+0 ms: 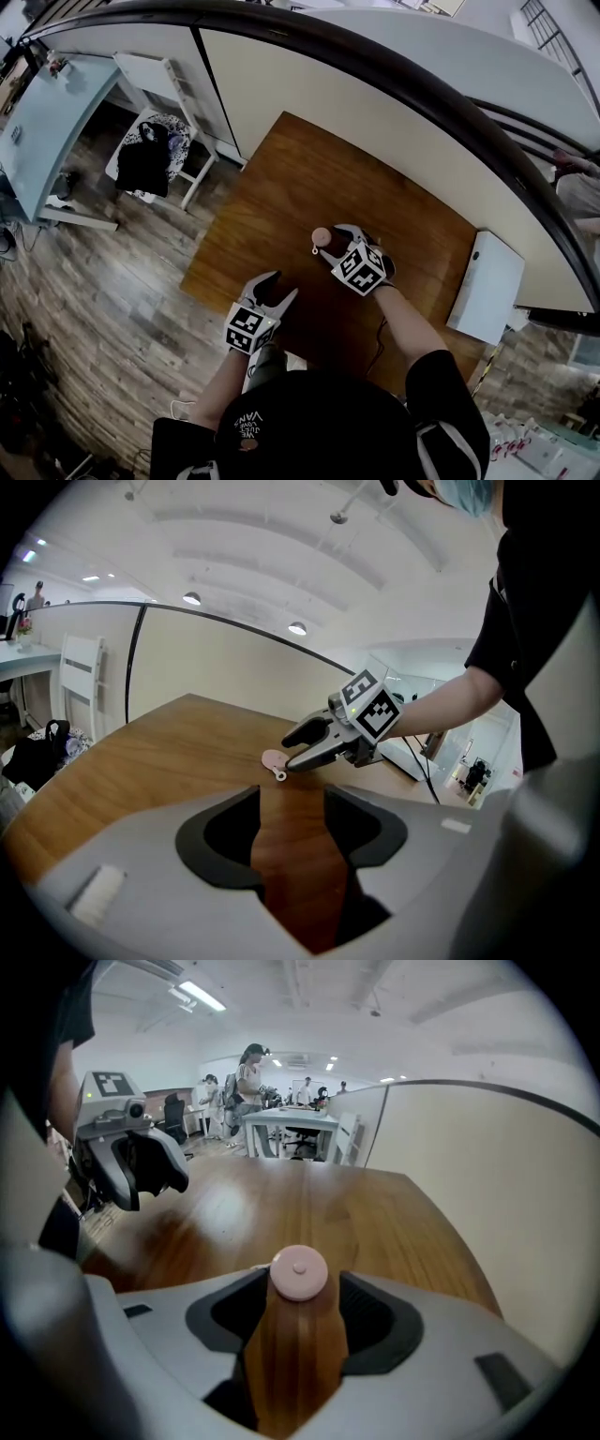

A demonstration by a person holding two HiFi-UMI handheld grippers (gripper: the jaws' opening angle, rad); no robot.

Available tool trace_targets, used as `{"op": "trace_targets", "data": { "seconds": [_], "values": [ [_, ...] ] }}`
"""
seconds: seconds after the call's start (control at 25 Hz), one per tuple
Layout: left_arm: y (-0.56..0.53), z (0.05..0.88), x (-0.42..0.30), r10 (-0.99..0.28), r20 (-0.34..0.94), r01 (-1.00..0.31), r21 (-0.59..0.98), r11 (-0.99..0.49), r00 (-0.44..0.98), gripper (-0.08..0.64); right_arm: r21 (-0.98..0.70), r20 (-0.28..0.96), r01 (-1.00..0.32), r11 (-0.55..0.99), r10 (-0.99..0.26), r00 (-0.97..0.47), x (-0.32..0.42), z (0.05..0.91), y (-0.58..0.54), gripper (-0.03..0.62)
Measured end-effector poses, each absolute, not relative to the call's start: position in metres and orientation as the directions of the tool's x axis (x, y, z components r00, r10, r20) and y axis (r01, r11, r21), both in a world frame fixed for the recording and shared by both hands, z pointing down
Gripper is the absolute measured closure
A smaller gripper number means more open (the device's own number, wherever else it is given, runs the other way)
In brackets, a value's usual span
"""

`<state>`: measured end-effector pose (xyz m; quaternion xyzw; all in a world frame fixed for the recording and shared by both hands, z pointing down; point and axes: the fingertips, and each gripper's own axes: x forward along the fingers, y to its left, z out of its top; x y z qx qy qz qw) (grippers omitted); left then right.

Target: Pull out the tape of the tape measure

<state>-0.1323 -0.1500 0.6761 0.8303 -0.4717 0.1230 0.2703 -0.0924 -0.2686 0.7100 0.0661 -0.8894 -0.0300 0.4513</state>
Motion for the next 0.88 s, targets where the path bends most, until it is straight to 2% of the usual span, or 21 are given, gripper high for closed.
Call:
{"op": "trace_targets", "data": {
  "seconds": [0.2, 0.36, 0.64, 0.76, 0.88],
  "values": [
    [-0.146, 0.679, -0.134, -0.714, 0.465, -0.85, 0.34, -0.402, 0.523, 0.36, 0.124, 0.818, -0.032, 0.992, -0.12, -0.562, -0.096, 0.719, -0.267, 0.379],
    [-0.143, 0.681, -0.137, -0.716, 0.466, -0.852, 0.344, -0.395, 0.52, 0.36, 0.137, 0.834, 0.078, 0.987, -0.073, -0.547, -0.1, 0.721, -0.267, 0.374],
    [-0.139, 0.684, -0.14, -0.709, 0.472, -0.85, 0.351, -0.394, 0.524, 0.36, 0.006, 0.828, 0.203, 0.979, 0.108, -0.55, -0.104, 0.724, -0.263, 0.376],
    [-0.14, 0.684, -0.138, -0.708, 0.473, -0.849, 0.351, -0.395, 0.525, 0.36, -0.014, 0.816, 0.218, 0.976, 0.137, -0.561, -0.103, 0.724, -0.264, 0.376],
    [-0.14, 0.684, -0.139, -0.706, 0.476, -0.849, 0.351, -0.395, 0.525, 0.36, 0.002, 0.808, 0.177, 0.984, 0.103, -0.58, -0.101, 0.723, -0.265, 0.376]
  ]
}}
